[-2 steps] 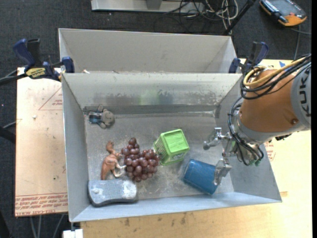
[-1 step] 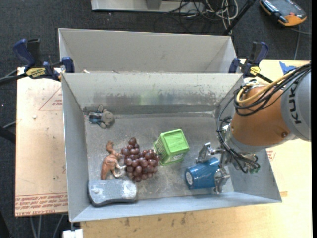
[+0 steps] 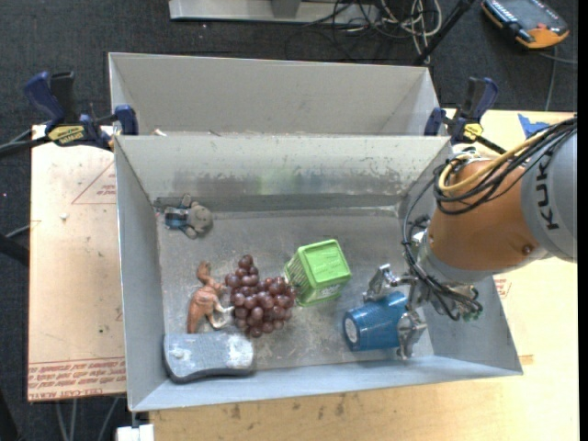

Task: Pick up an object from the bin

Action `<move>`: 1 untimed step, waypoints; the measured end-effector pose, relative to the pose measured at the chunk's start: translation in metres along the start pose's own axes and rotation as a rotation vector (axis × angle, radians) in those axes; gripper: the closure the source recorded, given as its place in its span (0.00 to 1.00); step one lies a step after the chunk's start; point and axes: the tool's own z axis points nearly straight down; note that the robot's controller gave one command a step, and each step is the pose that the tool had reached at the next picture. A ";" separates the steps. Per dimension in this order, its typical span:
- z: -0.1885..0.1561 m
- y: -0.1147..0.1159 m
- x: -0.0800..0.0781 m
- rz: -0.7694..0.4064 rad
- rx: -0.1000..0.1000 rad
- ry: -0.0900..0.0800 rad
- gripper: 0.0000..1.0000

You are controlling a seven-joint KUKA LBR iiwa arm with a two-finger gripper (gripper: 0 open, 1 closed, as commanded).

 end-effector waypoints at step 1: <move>-0.002 0.001 0.001 -0.001 0.000 -0.002 1.00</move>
Offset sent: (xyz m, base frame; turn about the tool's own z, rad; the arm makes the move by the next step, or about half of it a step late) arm 0.0000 0.0000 0.0000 0.0000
